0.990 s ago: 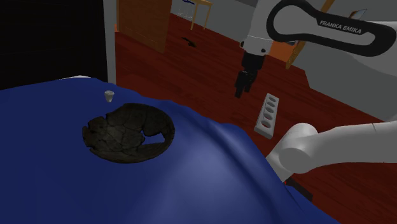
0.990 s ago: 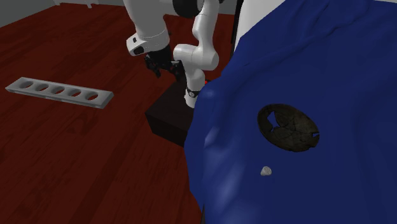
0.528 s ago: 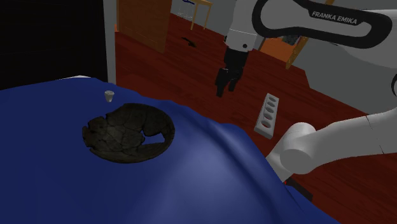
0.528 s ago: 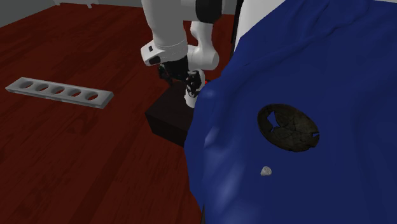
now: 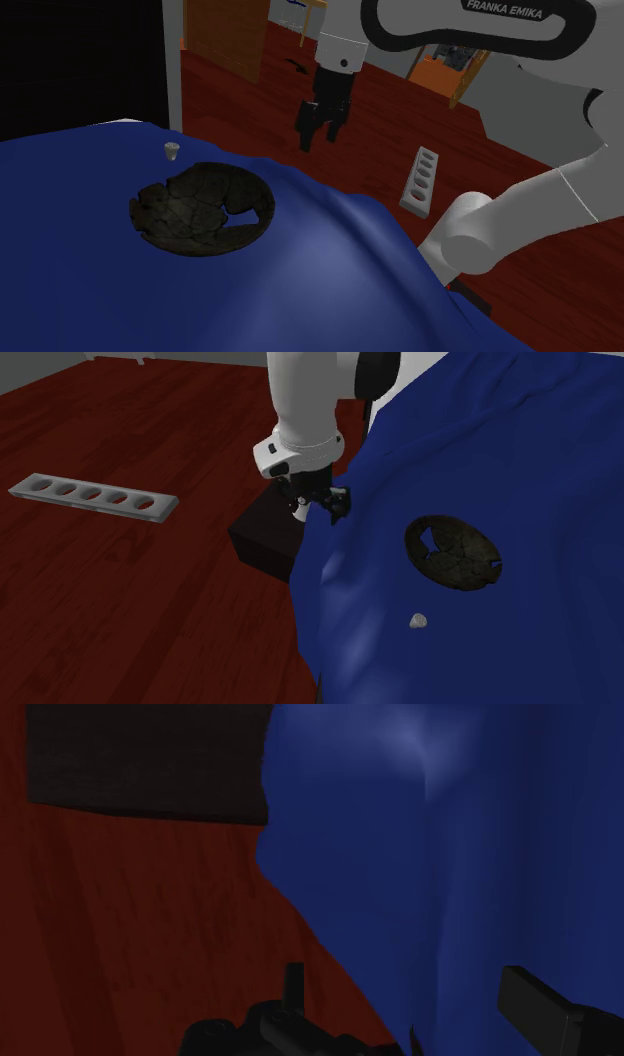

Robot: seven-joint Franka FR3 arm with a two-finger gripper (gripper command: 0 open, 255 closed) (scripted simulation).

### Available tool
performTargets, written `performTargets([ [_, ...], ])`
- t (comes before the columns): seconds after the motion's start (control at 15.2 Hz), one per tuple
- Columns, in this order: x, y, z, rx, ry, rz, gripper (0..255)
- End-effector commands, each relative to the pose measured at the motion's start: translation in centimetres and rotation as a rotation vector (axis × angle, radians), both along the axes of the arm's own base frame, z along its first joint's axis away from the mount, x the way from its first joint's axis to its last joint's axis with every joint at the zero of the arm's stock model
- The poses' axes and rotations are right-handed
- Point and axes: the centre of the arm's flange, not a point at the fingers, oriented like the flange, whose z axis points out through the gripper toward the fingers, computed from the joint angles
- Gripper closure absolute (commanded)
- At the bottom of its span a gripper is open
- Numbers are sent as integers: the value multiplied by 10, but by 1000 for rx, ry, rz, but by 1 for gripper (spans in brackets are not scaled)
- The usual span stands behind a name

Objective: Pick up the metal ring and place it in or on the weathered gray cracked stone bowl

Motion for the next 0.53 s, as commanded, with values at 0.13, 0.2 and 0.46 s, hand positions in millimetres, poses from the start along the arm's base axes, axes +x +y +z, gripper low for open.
performTargets([
  [0.13,17,53,0,0,-18,-12,0],
  [0.2,21,65,1,0,-22,-15,0],
  [0.46,40,113,3,-2,-40,-26,0],
])
